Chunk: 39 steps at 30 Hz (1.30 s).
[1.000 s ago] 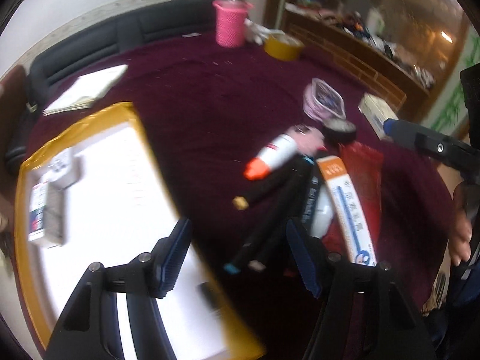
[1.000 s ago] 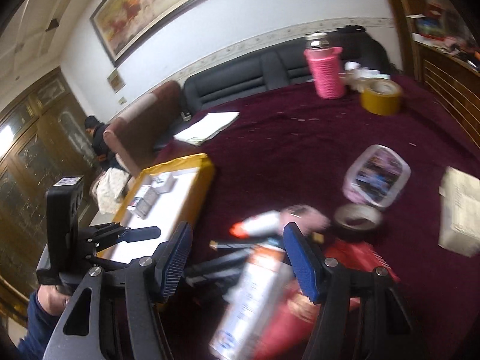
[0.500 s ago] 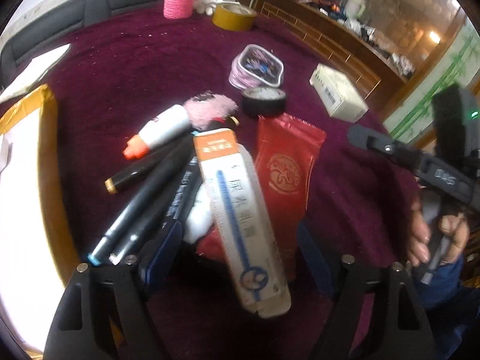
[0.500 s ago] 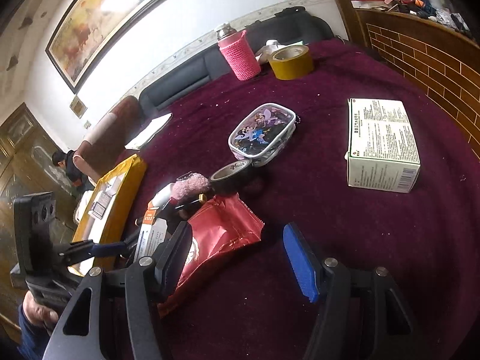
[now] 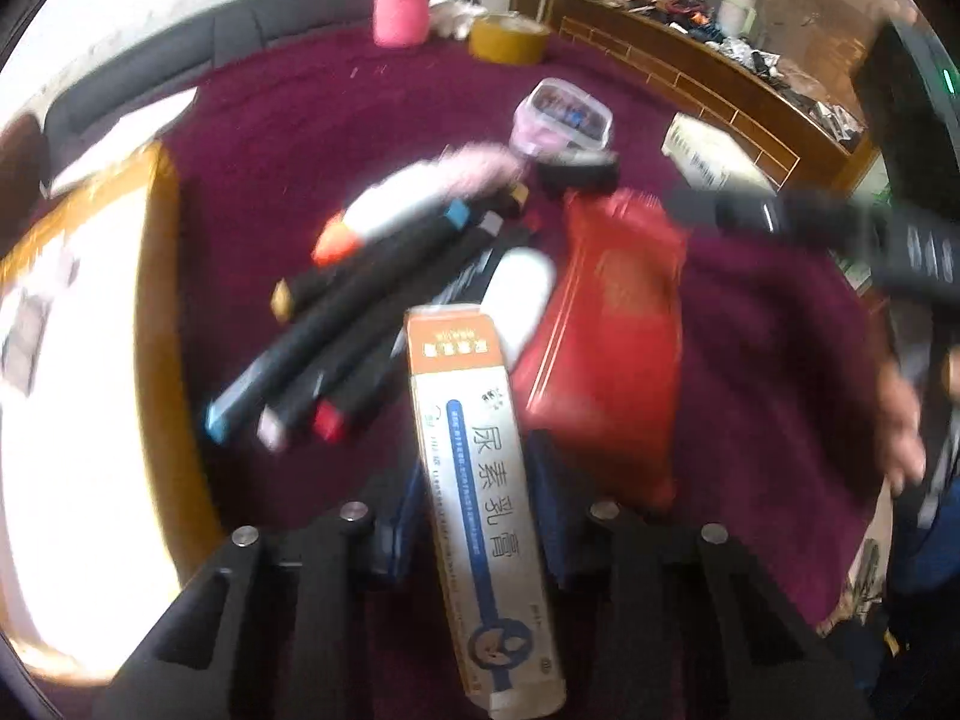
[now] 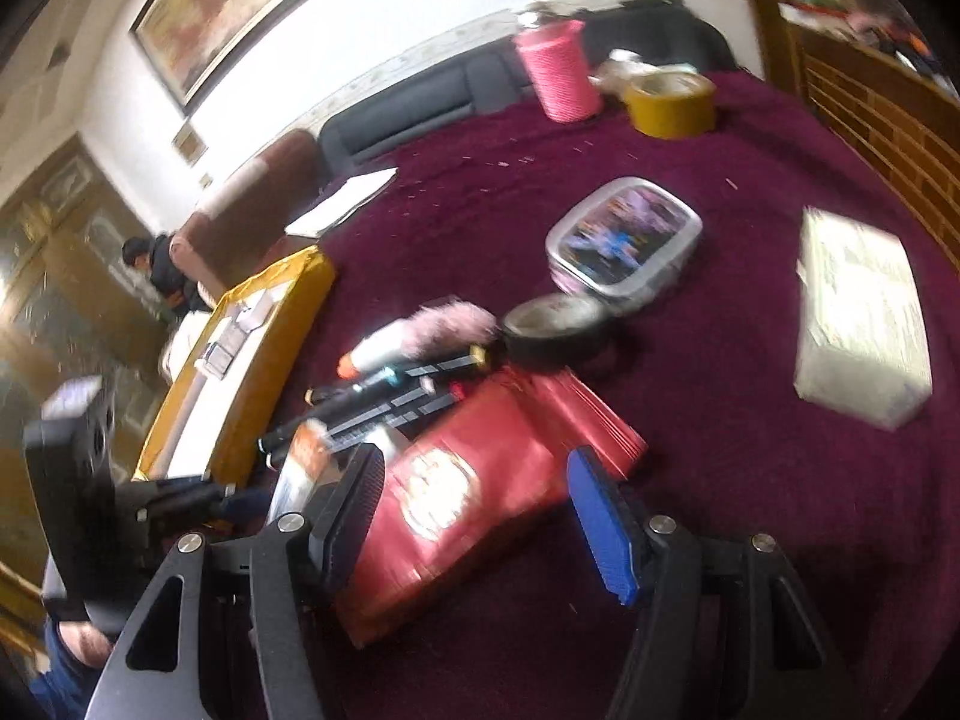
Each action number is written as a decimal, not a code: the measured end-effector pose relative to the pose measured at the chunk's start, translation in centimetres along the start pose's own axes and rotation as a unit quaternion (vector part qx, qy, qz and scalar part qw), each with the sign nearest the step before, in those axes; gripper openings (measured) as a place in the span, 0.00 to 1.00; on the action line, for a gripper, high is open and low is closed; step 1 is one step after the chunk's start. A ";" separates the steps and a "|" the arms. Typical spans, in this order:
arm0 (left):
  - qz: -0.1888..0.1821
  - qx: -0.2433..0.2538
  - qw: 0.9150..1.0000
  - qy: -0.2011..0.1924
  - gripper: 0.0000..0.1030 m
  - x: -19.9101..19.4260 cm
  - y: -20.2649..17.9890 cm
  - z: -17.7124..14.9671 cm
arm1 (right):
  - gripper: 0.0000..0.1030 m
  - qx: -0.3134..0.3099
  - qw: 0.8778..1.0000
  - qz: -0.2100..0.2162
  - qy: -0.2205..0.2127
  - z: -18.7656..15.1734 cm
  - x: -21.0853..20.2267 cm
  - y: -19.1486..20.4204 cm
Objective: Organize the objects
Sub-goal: 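Grasp the ointment tube box with the left gripper while the right gripper reaches the red packet, then lift the red snack packet with the right gripper while the left holds the ointment box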
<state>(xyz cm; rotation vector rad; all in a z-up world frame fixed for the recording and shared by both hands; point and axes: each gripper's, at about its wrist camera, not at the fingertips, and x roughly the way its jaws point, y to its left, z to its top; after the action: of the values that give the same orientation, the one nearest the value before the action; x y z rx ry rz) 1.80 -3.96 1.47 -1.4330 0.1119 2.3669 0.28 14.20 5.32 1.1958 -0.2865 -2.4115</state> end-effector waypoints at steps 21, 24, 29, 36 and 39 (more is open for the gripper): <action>0.016 0.005 1.000 -0.007 0.28 -1.2 0.1 -2.9 | 0.67 -0.258 0.951 -0.082 0.149 -3.6 5.0 6.8; 0.018 0.012 1.000 -0.004 0.36 -1.1 -0.3 -2.7 | 0.68 -0.255 0.950 -0.149 0.103 -3.7 1.5 5.0; 0.041 0.047 0.998 -0.005 0.49 -0.4 -2.0 -2.6 | 0.97 -0.101 0.978 -0.183 0.018 -3.4 -4.7 -0.3; 0.040 0.042 0.998 -0.029 0.17 -0.9 -2.2 -3.1 | 0.97 -0.011 0.988 -0.148 0.046 -4.9 -2.1 -1.4; 0.036 0.025 0.998 -0.037 0.17 -1.4 -1.4 -3.4 | 0.97 -0.021 0.985 -0.160 0.053 -4.7 -0.4 -0.3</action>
<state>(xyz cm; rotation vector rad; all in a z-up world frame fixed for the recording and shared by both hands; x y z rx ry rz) 5.71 -3.90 1.24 -1.3392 0.2041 2.4530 4.18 14.72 2.62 1.4388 -0.0094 -2.5937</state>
